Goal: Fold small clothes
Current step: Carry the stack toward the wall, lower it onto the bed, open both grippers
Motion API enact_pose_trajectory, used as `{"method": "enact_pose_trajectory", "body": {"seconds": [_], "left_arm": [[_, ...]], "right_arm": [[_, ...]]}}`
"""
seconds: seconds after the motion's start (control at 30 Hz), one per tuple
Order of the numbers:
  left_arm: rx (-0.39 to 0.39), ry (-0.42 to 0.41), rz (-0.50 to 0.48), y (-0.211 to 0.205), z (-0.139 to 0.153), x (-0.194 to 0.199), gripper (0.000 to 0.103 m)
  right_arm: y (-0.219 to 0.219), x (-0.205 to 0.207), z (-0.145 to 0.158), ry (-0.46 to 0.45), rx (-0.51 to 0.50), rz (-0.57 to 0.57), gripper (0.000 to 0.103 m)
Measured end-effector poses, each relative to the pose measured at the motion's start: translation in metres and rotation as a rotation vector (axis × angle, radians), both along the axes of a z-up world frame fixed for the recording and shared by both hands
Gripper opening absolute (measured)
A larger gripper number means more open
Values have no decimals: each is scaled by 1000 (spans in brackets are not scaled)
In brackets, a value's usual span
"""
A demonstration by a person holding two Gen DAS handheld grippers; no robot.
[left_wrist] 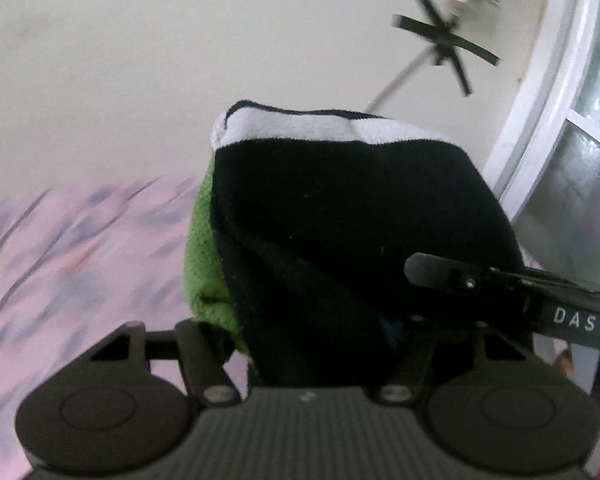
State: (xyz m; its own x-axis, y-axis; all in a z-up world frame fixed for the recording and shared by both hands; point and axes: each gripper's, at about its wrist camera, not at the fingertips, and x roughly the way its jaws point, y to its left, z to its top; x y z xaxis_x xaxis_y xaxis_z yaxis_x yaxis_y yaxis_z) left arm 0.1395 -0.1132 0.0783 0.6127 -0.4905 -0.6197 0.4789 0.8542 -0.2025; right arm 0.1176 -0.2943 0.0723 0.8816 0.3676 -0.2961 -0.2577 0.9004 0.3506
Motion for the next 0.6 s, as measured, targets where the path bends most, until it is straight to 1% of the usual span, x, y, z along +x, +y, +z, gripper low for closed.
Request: {"method": "enact_pose_trajectory", "body": {"seconds": [0.07, 0.13, 0.17, 0.2, 0.23, 0.27, 0.3, 0.33, 0.43, 0.5, 0.6], "left_arm": [[34, -30, -24, -53, 1, 24, 63], [89, -42, -35, -101, -6, 44, 65], [120, -37, -32, -120, -13, 51, 65], [151, -27, -20, -136, -21, 57, 64], [162, -19, -13, -146, -28, 60, 67], [155, -23, -11, -149, -32, 59, 71], [156, -38, -5, -151, -34, 56, 72], [166, -56, -1, -151, -35, 52, 73], [206, -101, -10, -143, -34, 38, 77], [228, -119, -9, -135, -32, 28, 78], [253, -134, 12, -115, -28, 8, 78]], "right_arm": [[-39, 21, 8, -5, -31, -112, 41], [-68, 42, 8, 16, -92, -226, 44], [-81, 55, 5, 44, -130, -285, 56], [-93, 68, -2, 88, -151, -340, 61], [-104, 79, -10, 141, -149, -367, 62], [-114, 86, -19, 184, -116, -378, 65], [-123, 87, -27, 184, -66, -373, 70], [-127, 85, -32, 165, -30, -363, 71], [-125, 76, -35, 138, -25, -379, 73], [-125, 69, -34, 132, -6, -409, 73], [-125, 42, -31, 119, 35, -442, 73]]}}
